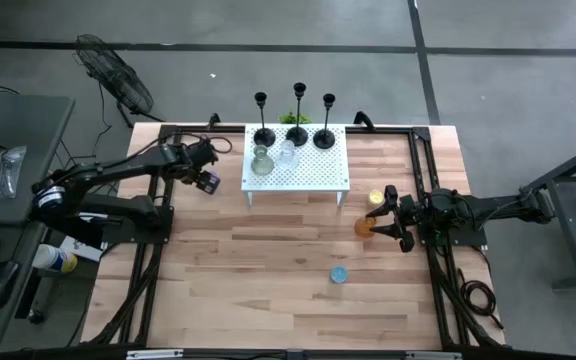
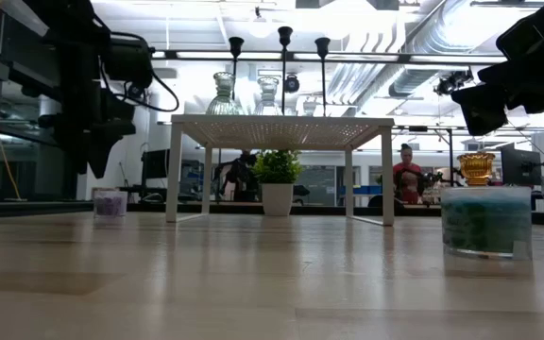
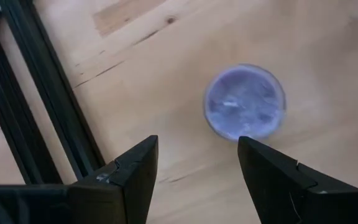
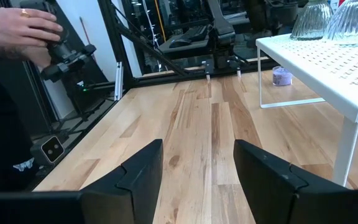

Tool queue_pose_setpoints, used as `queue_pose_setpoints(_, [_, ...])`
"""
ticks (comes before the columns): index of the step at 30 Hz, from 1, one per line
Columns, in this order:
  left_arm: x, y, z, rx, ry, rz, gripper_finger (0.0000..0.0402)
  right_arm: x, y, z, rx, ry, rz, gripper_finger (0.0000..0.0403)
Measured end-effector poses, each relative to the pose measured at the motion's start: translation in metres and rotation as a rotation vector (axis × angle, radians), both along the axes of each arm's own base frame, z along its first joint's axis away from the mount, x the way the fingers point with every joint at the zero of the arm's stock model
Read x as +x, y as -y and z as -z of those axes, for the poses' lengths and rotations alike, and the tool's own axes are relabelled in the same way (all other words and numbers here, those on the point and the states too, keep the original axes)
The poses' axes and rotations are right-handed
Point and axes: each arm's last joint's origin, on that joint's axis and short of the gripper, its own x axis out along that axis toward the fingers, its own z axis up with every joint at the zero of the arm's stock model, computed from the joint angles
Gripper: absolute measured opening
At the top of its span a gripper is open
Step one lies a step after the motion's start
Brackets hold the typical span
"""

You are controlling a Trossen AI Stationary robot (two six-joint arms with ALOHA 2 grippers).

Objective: Pick & Place candle stick holders
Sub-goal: Put the purple scented candle on the shelf

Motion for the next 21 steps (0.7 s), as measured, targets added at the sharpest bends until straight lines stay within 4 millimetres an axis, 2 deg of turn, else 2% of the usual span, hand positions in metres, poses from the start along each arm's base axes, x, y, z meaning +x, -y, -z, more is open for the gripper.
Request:
queue_pose_setpoints(9, [0.002, -0.014, 0.011, -0.048, 0.001, -0.109, 0.0216, 0.0, 0.0, 0.0, 0.0, 0.0, 0.0, 0.0191])
queue_pose_setpoints(21, [0.008, -0.018, 0.022, -0.092, 0.01, -0.212, 0.0216, 0.0, 0.0, 0.0, 0.0, 0.0, 0.0, 0.0191])
